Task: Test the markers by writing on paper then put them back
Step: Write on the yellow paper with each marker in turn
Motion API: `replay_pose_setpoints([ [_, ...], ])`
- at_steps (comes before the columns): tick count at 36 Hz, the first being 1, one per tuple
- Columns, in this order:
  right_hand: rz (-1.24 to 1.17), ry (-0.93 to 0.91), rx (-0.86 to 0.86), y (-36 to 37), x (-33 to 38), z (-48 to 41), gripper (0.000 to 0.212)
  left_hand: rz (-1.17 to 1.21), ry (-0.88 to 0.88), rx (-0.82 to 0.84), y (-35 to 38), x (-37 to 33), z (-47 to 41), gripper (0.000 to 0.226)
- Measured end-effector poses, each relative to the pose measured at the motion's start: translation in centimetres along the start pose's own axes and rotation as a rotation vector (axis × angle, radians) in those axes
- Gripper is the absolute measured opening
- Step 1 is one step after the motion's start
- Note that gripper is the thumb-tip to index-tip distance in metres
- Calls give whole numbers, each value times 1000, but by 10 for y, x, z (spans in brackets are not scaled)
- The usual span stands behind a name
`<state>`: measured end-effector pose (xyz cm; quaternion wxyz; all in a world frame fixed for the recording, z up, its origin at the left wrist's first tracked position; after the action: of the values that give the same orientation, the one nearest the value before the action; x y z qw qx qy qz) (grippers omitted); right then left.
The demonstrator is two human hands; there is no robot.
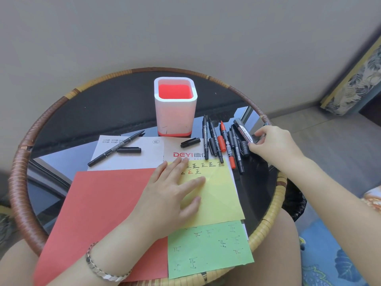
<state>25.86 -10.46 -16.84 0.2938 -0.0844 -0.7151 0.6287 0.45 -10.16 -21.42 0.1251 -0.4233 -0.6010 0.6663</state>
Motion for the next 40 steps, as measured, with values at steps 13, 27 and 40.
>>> replay_pose_setpoints([
  [13,-753,-4,18,-22,16,37,4,21,8,-3,0,1,0,41],
  [27,-931,-32,74,32,68,76,23,22,15,-17,1,2,-1,41],
  [40,-753,37,-321,59,61,71,24,42,24,-43,2,2,-2,41],
])
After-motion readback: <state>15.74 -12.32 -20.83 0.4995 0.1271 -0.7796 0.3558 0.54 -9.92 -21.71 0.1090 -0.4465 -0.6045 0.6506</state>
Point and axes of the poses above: each hand's wrist, its own z-axis away from the middle knuckle, its own y-axis out of the palm, x = y × z, the point moved 1 cm from there along -z, towards the middle knuckle, and after that the axes turned 5 degrees about z, right-handed, at the moved point
